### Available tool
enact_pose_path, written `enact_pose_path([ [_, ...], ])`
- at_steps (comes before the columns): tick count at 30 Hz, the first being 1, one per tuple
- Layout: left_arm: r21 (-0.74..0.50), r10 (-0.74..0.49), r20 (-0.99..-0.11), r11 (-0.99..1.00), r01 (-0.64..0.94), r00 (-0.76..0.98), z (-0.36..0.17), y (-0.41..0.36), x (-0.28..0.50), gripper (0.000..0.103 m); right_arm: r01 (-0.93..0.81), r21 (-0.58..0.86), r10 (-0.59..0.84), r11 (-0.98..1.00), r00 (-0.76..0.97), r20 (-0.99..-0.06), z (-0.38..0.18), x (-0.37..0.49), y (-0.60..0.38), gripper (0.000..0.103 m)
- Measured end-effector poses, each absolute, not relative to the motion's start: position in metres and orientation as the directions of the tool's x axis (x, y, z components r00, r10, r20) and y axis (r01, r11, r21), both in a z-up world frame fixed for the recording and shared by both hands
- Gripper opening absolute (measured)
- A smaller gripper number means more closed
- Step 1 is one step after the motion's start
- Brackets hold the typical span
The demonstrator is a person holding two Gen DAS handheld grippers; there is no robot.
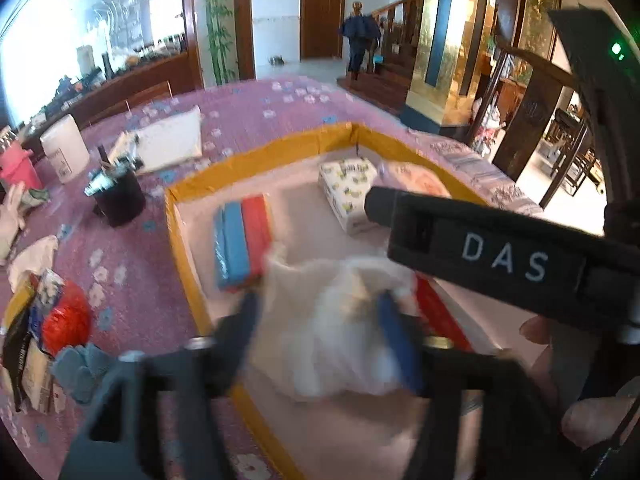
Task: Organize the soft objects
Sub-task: 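Open both grippers to drop the cloth and tissue pack in the tray, then grasp the blue towel with the right gripper while the left grasps the blue-and-red mesh bundle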
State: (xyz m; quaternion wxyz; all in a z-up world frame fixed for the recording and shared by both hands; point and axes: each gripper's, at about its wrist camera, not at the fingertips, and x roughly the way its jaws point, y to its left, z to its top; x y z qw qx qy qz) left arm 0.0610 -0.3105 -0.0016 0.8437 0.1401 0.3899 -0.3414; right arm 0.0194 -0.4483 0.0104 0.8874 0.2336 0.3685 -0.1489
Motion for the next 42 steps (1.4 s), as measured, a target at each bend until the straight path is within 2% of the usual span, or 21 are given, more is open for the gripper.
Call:
enact_pose_path([
  [7,-0.047,-0.498,-0.726,0.724,0.688,0.474,0.019,-0.3,0.052,0.074,0.431,0.341,-0.107,0.836,0.736,-0.668,0.024,0.008,-0.449,0.082],
  [12,-0.046,-0.506,-0.713,0.725,0.687,0.486,0.031,-0.282,0.046,0.074,0.389,0.358,-0.128,0.849,0.808,-0.574,0.045,-0.005,-0.442,0.082],
  [20,-0.058,-0.488,-0.694,0.77,0.635,0.529,0.04,-0.223,0.05,0.075,0.216,0.32,-0.019,0.922,0.853,-0.521,0.056,0.005,-0.396,0.083],
  [31,-0.101,-0.43,-0.704,0.849,0.519,0.565,0.039,-0.133,0.072,0.075,0.072,0.268,0.079,0.961,0.853,-0.515,0.049,0.014,-0.349,0.083],
  [37,-0.076,-0.367,-0.697,0.892,0.446,0.616,0.037,-0.073,0.086,0.075,0.013,0.22,0.112,0.975,0.833,-0.542,0.041,0.021,-0.324,0.083],
  [42,-0.099,-0.288,-0.65,0.949,0.298,0.703,0.028,-0.009,0.106,0.075,-0.045,0.216,0.161,0.975,0.815,-0.557,0.036,0.025,-0.306,0.083],
])
